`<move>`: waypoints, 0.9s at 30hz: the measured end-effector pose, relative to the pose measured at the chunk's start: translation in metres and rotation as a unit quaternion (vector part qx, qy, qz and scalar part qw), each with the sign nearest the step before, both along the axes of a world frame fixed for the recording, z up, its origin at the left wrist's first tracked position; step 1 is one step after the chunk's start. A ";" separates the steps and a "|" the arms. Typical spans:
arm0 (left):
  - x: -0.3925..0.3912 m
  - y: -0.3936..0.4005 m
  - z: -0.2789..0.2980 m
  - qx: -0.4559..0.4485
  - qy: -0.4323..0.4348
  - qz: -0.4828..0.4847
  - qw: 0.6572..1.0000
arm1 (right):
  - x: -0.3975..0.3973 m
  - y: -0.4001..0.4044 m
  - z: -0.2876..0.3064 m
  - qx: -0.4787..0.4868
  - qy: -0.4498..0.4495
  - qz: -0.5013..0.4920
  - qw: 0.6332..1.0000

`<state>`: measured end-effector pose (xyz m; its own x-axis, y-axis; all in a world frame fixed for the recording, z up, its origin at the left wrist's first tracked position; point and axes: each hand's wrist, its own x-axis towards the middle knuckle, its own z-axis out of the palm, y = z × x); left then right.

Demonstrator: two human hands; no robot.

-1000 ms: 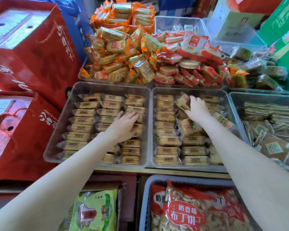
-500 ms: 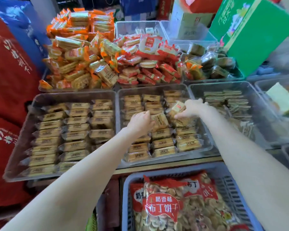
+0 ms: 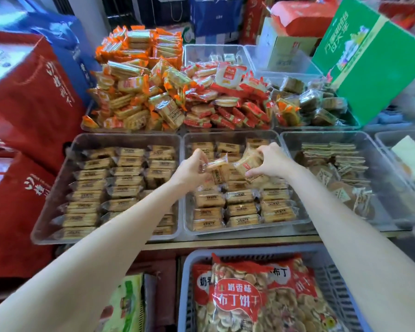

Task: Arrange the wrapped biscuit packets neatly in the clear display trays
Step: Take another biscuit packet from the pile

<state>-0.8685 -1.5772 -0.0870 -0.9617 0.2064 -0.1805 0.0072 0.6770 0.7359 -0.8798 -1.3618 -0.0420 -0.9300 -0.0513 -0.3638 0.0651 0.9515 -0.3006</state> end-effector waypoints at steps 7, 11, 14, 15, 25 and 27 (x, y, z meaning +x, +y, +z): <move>0.009 -0.093 0.019 0.031 0.007 0.042 0.999 | 0.008 -0.094 0.046 -0.072 0.009 0.248 0.966; 0.022 -0.121 0.024 0.051 -0.016 -0.015 0.998 | 0.024 -0.151 0.034 -0.019 -0.016 0.337 0.941; 0.033 -0.142 0.020 0.067 -0.021 -0.009 0.997 | 0.034 -0.171 0.016 -0.001 -0.037 0.349 0.937; 0.037 -0.147 0.019 0.082 -0.033 -0.002 0.996 | 0.038 -0.175 0.010 0.011 -0.030 0.352 0.935; 0.052 -0.153 -0.036 -0.258 -0.055 -0.174 0.949 | 0.051 -0.160 -0.005 -0.013 -0.042 0.328 0.944; 0.048 -0.153 -0.042 -0.357 -0.048 -0.240 0.902 | 0.049 -0.159 -0.003 -0.021 -0.072 0.320 0.945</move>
<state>-0.8204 -1.7303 -0.1286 -0.7651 0.3928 -0.5102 0.3844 0.9143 0.1274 -0.8304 -1.5212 -0.0453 -0.6451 -0.6033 -0.4689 -0.4760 0.7973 -0.3711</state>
